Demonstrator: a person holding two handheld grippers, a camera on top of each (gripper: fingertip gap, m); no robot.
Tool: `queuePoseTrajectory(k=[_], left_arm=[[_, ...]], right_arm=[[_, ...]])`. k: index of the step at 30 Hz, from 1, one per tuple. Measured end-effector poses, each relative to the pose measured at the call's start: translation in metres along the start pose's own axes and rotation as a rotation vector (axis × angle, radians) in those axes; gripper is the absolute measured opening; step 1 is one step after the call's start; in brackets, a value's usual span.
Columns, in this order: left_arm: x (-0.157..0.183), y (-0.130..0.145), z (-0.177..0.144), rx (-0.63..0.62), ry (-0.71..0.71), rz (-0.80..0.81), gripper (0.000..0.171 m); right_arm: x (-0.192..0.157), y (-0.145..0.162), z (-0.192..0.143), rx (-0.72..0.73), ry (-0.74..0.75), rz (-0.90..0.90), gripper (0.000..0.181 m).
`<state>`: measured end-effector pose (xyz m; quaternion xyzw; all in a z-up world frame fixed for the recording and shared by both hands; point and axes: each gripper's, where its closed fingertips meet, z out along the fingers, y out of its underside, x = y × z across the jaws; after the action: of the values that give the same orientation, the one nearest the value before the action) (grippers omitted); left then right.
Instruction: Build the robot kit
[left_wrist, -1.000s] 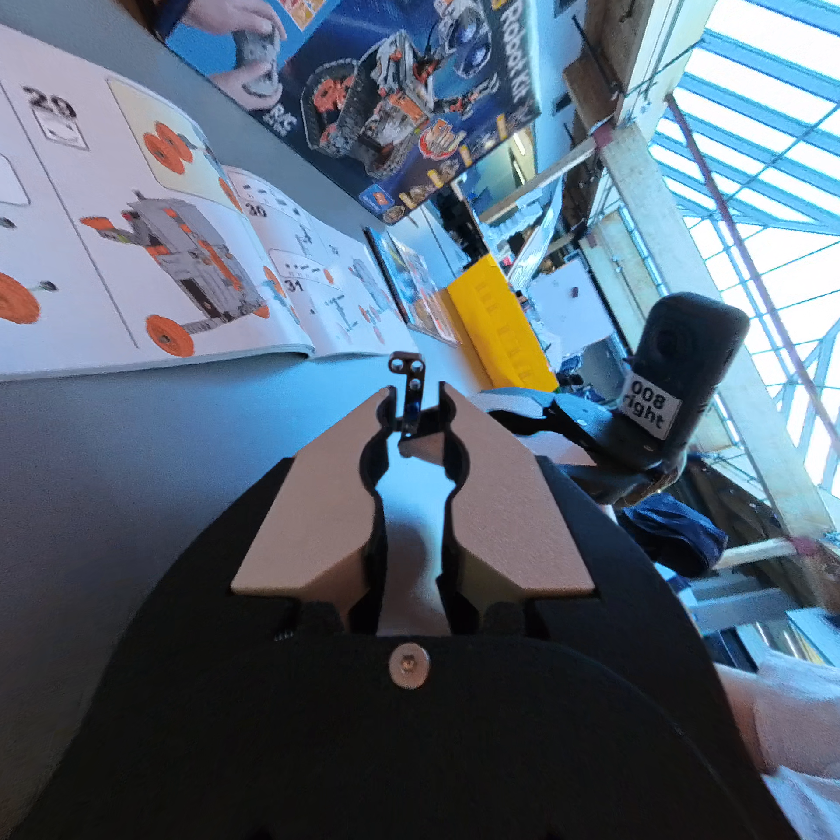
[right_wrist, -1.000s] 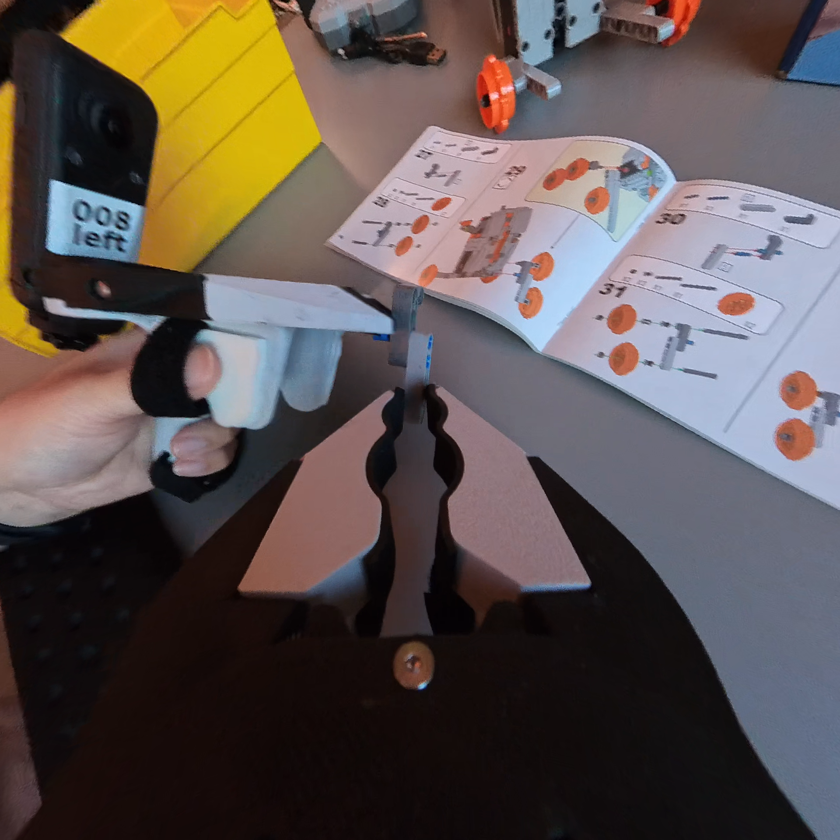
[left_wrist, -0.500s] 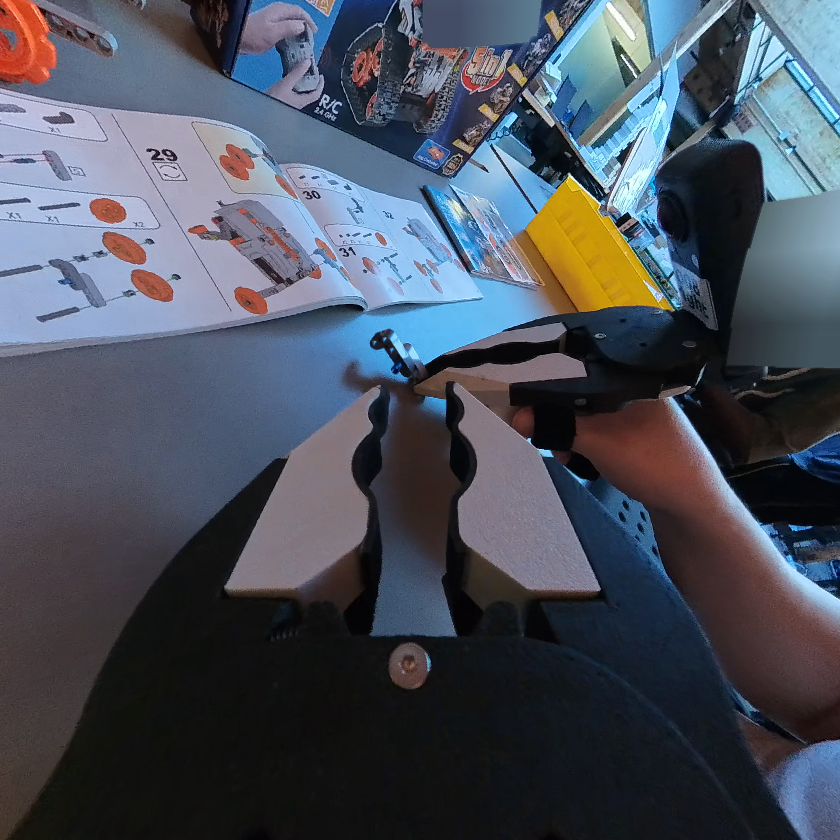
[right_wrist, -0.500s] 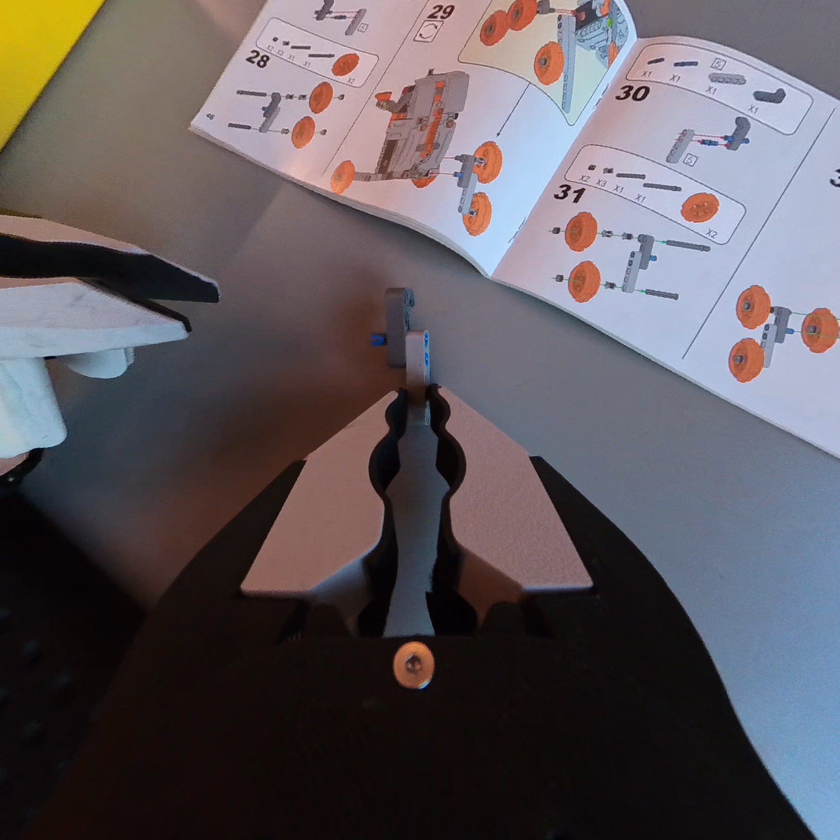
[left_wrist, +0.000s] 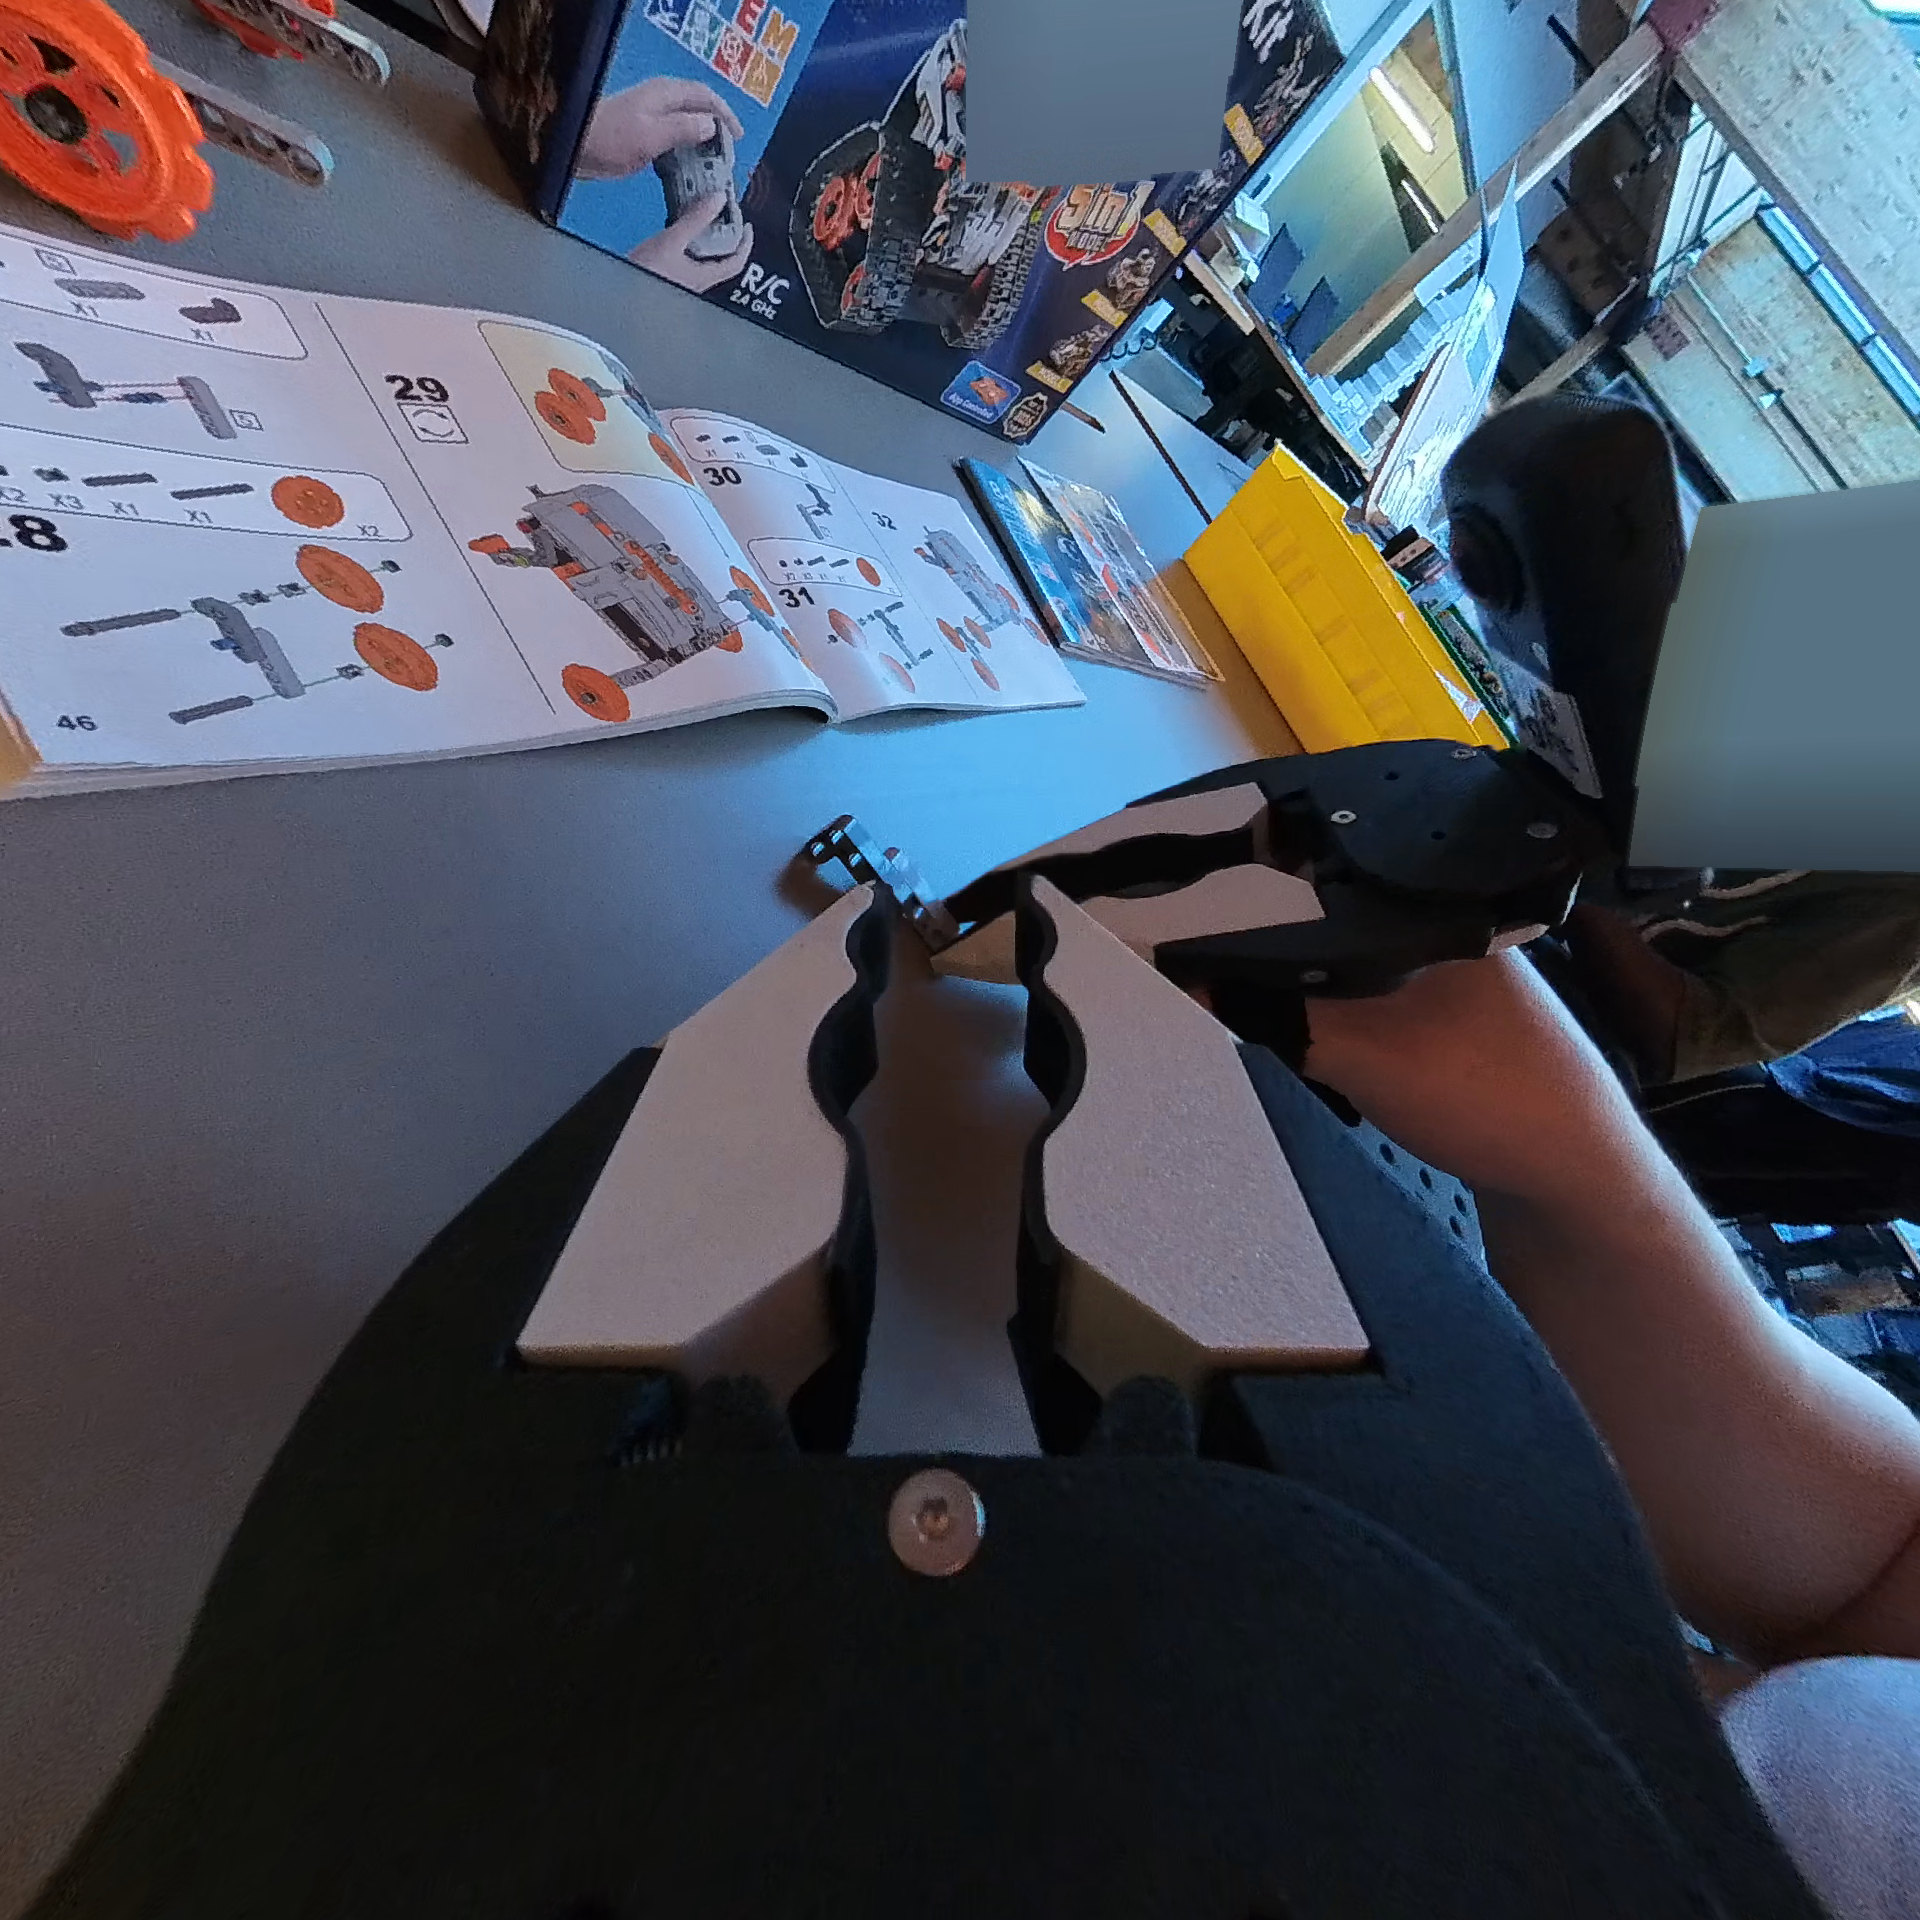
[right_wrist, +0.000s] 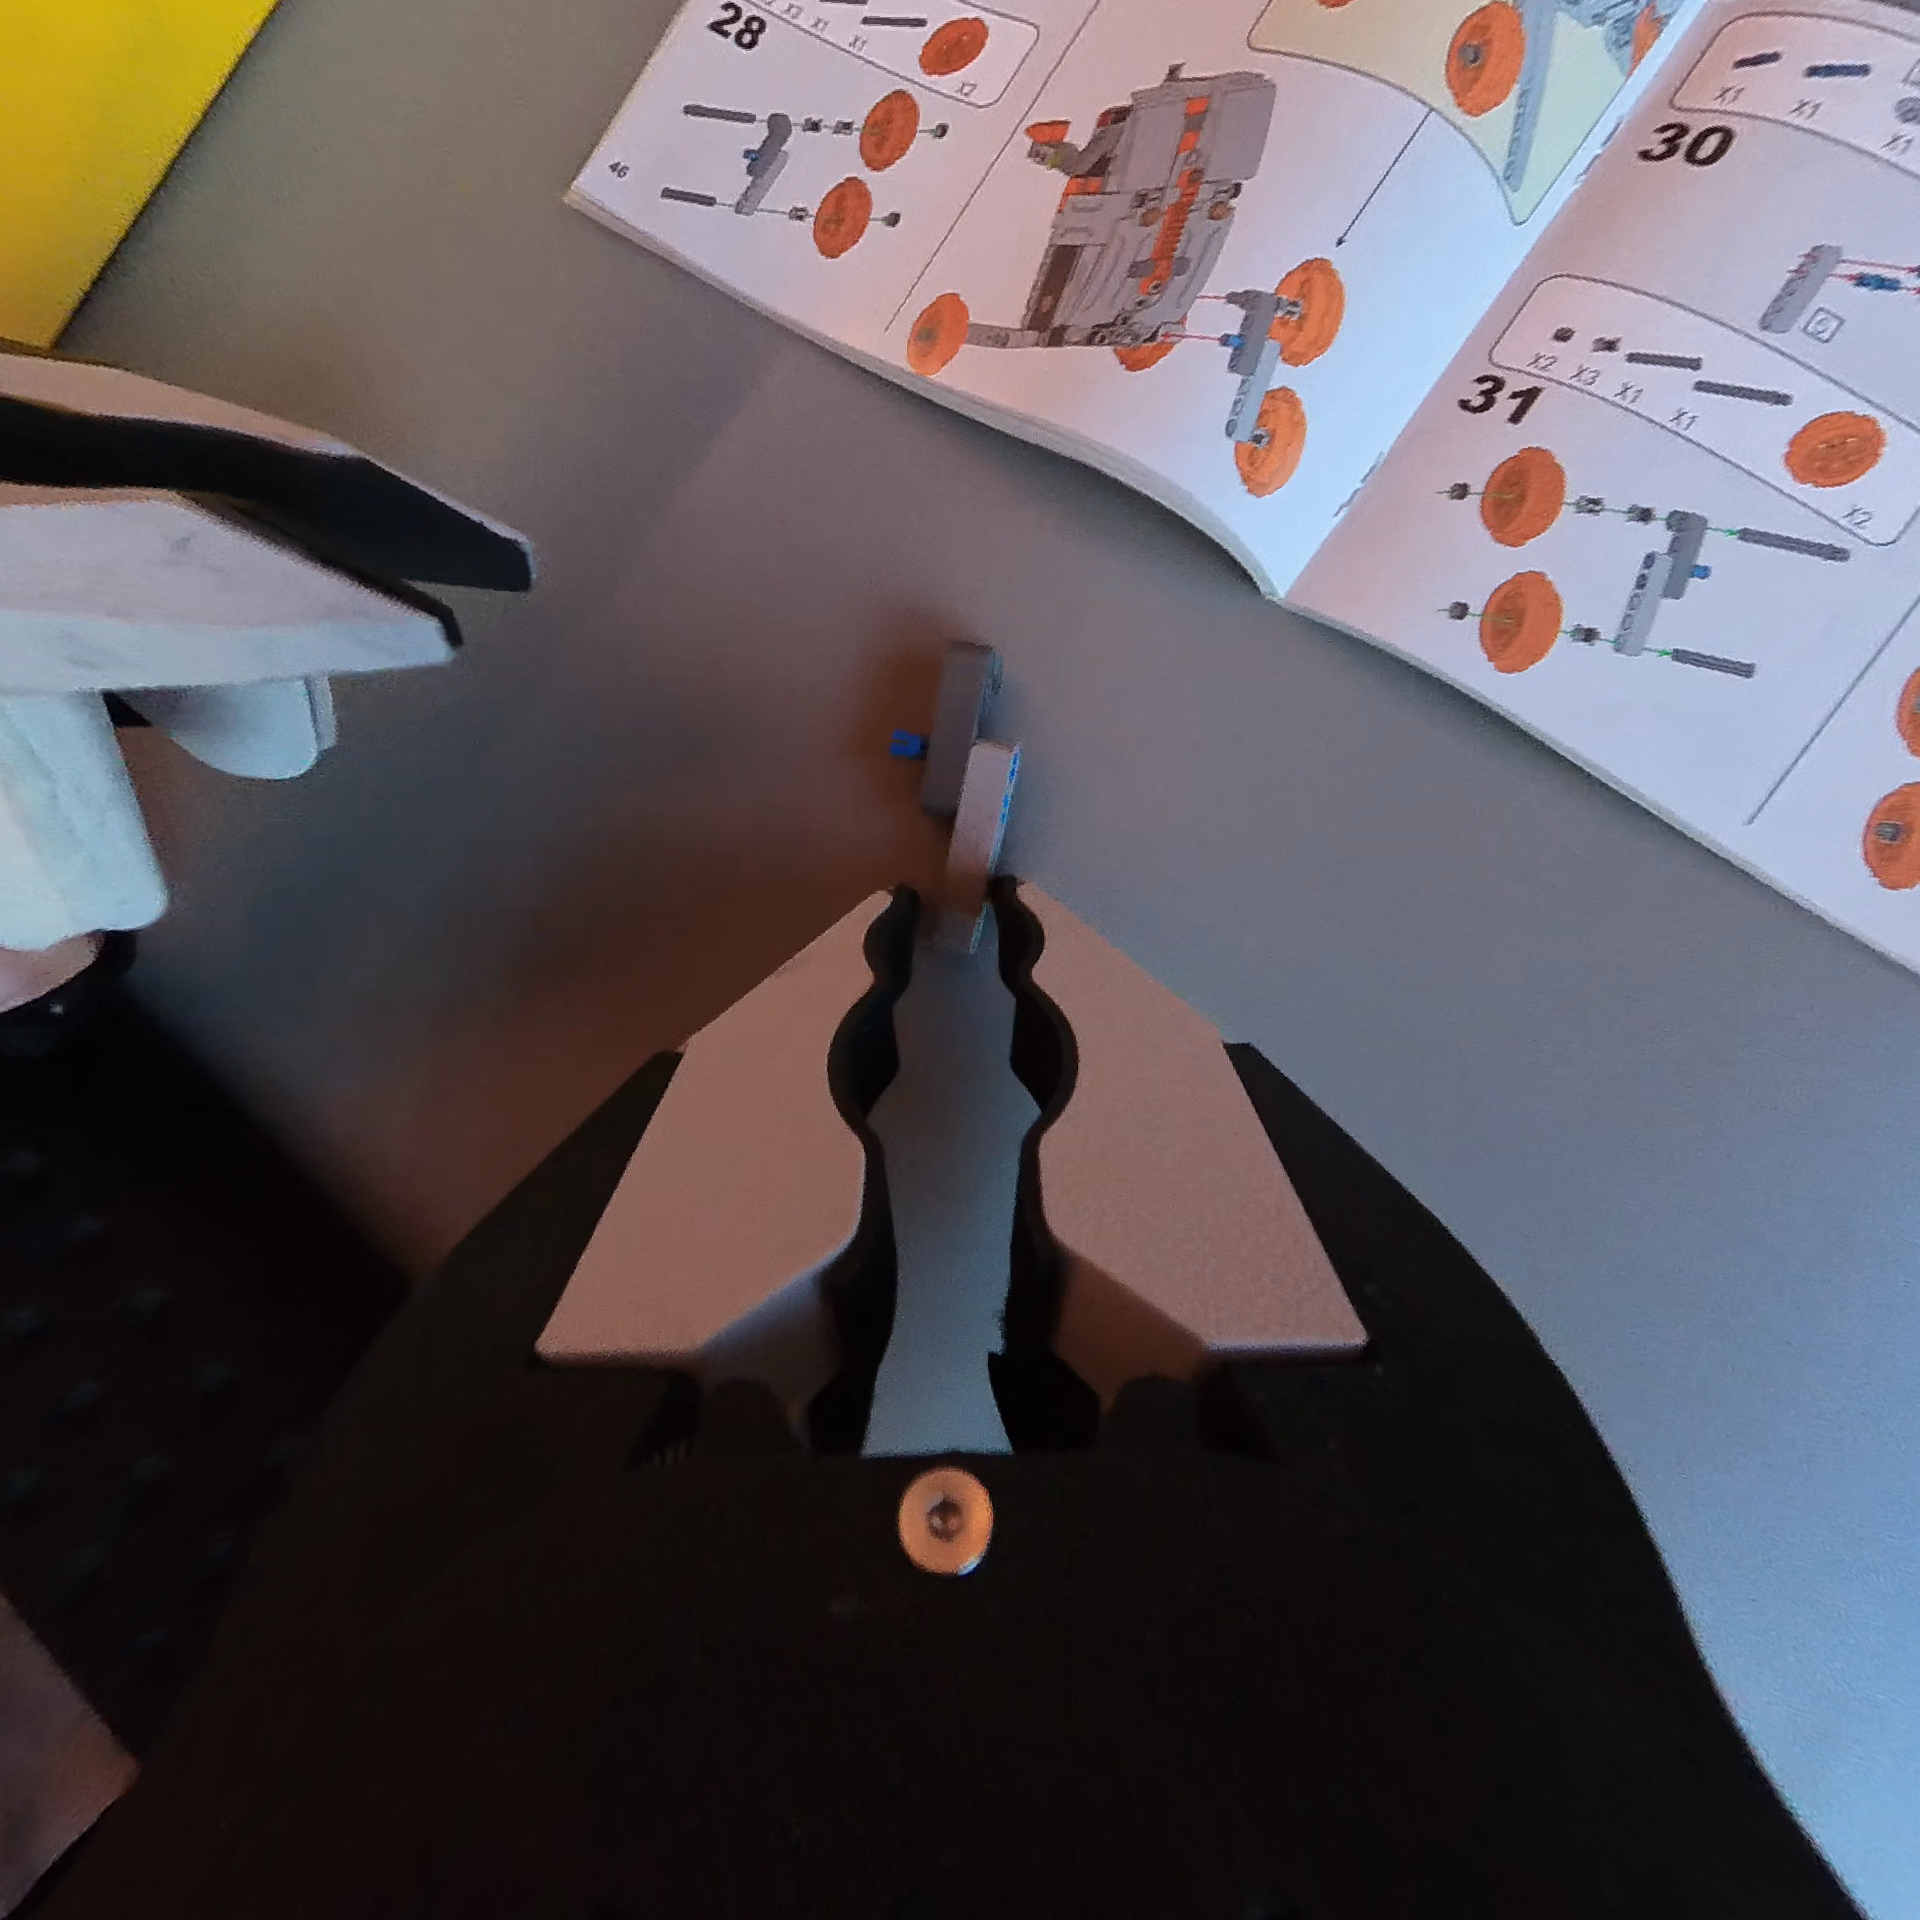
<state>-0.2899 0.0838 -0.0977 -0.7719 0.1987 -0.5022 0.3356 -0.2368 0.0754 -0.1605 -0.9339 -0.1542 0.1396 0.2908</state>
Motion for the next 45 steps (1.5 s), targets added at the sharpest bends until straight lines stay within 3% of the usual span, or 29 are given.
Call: queuePoseTrajectory(k=[8,12,17,19,22,27,31,36,40,43,45], left_arm=[[0.010,-0.006,-0.014,0.032,-0.014,0.055,0.020],[0.025,-0.023,-0.039,0.087,-0.022,0.127,0.021],[0.024,-0.062,-0.107,0.174,-0.156,0.280,0.023],[0.008,-0.081,-0.145,0.205,-0.261,0.316,0.026],[-0.019,-0.102,-0.198,0.230,-0.392,0.336,0.026],[-0.071,-0.109,-0.248,0.101,-0.586,0.416,0.026],[-0.103,-0.111,-0.262,-0.017,-0.653,0.470,0.025],[-0.131,-0.112,-0.261,-0.130,-0.606,0.435,0.022],[-0.145,-0.106,-0.253,-0.214,-0.569,0.432,0.022],[-0.150,-0.100,-0.248,-0.262,-0.565,0.458,0.023],[-0.152,-0.094,-0.246,-0.300,-0.561,0.461,0.023]], right_arm=[[-0.009,0.002,-0.004,0.032,-0.091,-0.013,0.022],[0.002,-0.008,-0.023,0.141,-0.099,-0.049,0.027],[0.040,-0.038,-0.059,0.387,0.056,-0.195,0.046],[0.053,-0.046,-0.069,0.447,0.120,-0.266,0.029],[0.066,-0.055,-0.073,0.504,0.189,-0.310,0.026],[0.060,-0.059,-0.067,0.539,0.183,-0.372,0.024],[0.056,-0.055,-0.060,0.529,0.175,-0.405,0.033],[0.060,-0.057,-0.059,0.528,0.241,-0.438,0.041],[0.059,-0.060,-0.064,0.562,0.257,-0.450,0.023],[0.059,-0.056,-0.062,0.552,0.232,-0.435,0.001],[0.060,-0.055,-0.062,0.551,0.224,-0.428,0.000]])
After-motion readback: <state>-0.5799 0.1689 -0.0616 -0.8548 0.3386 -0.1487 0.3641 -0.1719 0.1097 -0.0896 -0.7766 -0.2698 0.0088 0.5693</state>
